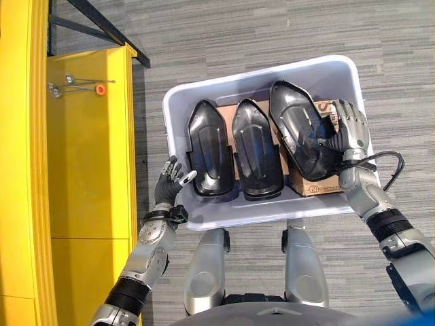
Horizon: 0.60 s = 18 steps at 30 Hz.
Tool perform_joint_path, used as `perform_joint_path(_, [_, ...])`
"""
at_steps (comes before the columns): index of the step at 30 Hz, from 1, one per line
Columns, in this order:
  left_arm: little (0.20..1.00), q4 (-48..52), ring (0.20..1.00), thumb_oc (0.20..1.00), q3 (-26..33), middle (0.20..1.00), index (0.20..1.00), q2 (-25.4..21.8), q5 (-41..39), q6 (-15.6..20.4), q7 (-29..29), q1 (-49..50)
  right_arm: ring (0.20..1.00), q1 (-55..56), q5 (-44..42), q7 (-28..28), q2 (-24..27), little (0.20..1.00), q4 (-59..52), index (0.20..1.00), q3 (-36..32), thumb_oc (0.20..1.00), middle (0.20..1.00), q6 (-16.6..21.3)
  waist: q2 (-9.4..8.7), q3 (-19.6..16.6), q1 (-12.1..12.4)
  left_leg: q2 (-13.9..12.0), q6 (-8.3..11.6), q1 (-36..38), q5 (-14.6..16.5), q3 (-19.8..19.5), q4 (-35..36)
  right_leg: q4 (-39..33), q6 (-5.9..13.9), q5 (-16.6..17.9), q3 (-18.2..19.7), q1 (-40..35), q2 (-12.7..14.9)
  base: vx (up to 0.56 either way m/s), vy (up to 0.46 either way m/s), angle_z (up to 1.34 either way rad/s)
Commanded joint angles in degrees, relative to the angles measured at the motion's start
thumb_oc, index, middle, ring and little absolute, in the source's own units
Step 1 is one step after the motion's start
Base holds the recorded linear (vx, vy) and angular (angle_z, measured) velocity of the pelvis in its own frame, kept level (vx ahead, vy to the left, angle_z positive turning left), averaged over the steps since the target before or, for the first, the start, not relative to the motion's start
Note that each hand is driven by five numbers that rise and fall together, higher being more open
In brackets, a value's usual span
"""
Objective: Move parts from the plastic box to the shelf.
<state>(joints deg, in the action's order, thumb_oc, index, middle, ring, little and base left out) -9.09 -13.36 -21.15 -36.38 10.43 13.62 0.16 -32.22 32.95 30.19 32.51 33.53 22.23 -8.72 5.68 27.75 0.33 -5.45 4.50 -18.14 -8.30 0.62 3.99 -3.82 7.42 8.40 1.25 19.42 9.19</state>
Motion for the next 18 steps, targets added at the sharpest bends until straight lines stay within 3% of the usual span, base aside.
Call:
perform_joint_path(1, [1.000,2.2,1.000,1.000,1.0,1.000,1.000,-2.7,1.5,2.7,-0.8,1.9,1.000,-2.0,2.2,0.5,1.9,1.000,-0.1,1.000,1.4,1.000,1.000,-0.3,-2.42,-1.4,0.5,-1.8,1.02,0.0,5.7,-1.4,-7.3,6.8,1.83,-1.8,-1.4,3.3,5.4,0.00,0.000,0.00])
perform_joint_path(18, [1.000,2.6,1.000,1.000,0.1,1.000,1.000,-3.2,0.9,3.1,-1.0,1.3,1.000,-4.5,-0.9,3.0,4.1,1.000,7.1,1.000,-0.4,1.000,1.000,-2.1,-0.22,0.4,0.1,-0.9,0.79,-2.4,5.8,-0.6,-8.3,9.1,1.75,-2.0,-0.4,7.0,5.3,0.00,-0.001,-0.01])
